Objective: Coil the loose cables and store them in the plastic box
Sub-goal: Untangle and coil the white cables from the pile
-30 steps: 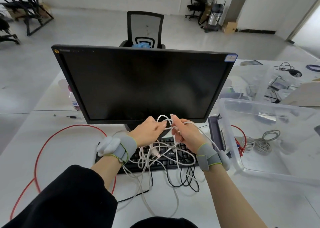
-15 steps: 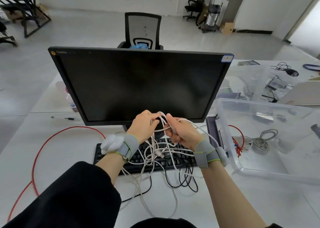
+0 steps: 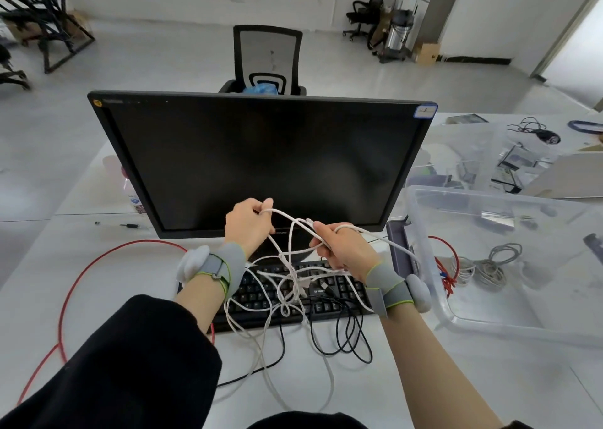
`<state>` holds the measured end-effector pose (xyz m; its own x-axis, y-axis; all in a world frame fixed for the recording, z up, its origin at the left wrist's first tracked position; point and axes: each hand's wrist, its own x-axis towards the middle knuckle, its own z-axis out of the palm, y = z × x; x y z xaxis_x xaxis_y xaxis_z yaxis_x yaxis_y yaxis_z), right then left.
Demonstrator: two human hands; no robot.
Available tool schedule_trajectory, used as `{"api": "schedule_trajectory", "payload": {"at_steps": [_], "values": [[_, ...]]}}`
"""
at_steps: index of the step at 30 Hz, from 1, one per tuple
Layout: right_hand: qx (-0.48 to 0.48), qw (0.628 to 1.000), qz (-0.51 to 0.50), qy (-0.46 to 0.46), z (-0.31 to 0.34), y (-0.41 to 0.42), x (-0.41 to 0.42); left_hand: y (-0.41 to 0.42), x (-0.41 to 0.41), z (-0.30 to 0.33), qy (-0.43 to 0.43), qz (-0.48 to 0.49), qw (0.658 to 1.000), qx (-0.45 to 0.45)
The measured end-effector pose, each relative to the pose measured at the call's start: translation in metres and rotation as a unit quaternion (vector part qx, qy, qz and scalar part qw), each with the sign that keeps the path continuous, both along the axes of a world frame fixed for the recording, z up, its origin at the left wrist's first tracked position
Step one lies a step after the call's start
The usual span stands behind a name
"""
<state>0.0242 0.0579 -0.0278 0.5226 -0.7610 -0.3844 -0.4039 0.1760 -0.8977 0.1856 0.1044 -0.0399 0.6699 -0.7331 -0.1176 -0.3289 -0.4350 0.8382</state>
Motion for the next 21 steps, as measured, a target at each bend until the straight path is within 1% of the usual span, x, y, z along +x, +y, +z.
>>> {"api": "schedule_trajectory", "payload": {"at_steps": [2,3,5,6,7,8,10,11,13,14,15,16,17,18,19,20,21], "values": [[0.0,1.0,0.004,0.008,0.0,-0.001,0.002,-0.001,0.002,0.008,0.008,0.024,0.999,-0.02],[0.0,1.0,0.007,0.01,0.0,-0.002,0.003,-0.002,0.002,0.011,0.026,0.025,0.999,-0.036],[0.001,1.0,0.014,0.018,0.002,-0.005,0.004,-0.001,0.001,0.013,0.1,0.017,0.991,-0.088],[0.002,1.0,0.019,0.023,0.003,-0.006,0.004,-0.001,0.0,0.014,0.125,0.012,0.986,-0.107],[0.004,0.999,0.026,0.032,0.003,-0.008,0.004,-0.001,0.0,0.015,0.126,0.005,0.985,-0.118],[0.005,0.998,0.034,0.045,0.002,-0.008,0.003,0.0,0.0,0.016,0.095,-0.003,0.989,-0.117],[0.01,0.996,0.049,0.076,-0.002,-0.007,0.001,0.003,0.004,0.014,-0.035,-0.032,0.994,-0.097],[0.015,0.994,0.053,0.09,-0.004,-0.006,-0.001,0.005,0.005,0.013,-0.097,-0.043,0.99,-0.091],[0.02,0.991,0.058,0.119,-0.007,-0.006,-0.002,0.009,0.007,0.013,-0.202,-0.063,0.971,-0.109],[0.019,0.99,0.06,0.128,-0.007,-0.006,-0.003,0.01,0.007,0.014,-0.239,-0.067,0.962,-0.115],[0.014,0.99,0.058,0.127,-0.007,-0.007,-0.003,0.009,0.007,0.015,-0.251,-0.07,0.958,-0.118],[0.007,0.992,0.05,0.112,-0.007,-0.009,-0.003,0.008,0.006,0.017,-0.202,-0.061,0.969,-0.127],[-0.001,0.996,0.033,0.083,-0.007,-0.011,-0.003,0.004,0.005,0.019,-0.09,-0.043,0.986,-0.131],[-0.007,0.999,0.011,0.045,-0.005,-0.012,-0.003,0.001,0.004,0.02,0.058,-0.024,0.99,-0.123],[-0.017,1.0,-0.008,0.014,-0.004,-0.014,-0.002,0.0,0.004,0.021,0.2,-0.017,0.975,-0.099],[-0.034,0.999,-0.017,-0.001,-0.003,-0.015,-0.001,0.001,0.004,0.019,0.301,-0.022,0.95,-0.076],[-0.059,0.998,-0.017,0.004,-0.003,-0.016,0.001,0.001,0.003,0.018,0.344,-0.031,0.937,-0.058]]}}
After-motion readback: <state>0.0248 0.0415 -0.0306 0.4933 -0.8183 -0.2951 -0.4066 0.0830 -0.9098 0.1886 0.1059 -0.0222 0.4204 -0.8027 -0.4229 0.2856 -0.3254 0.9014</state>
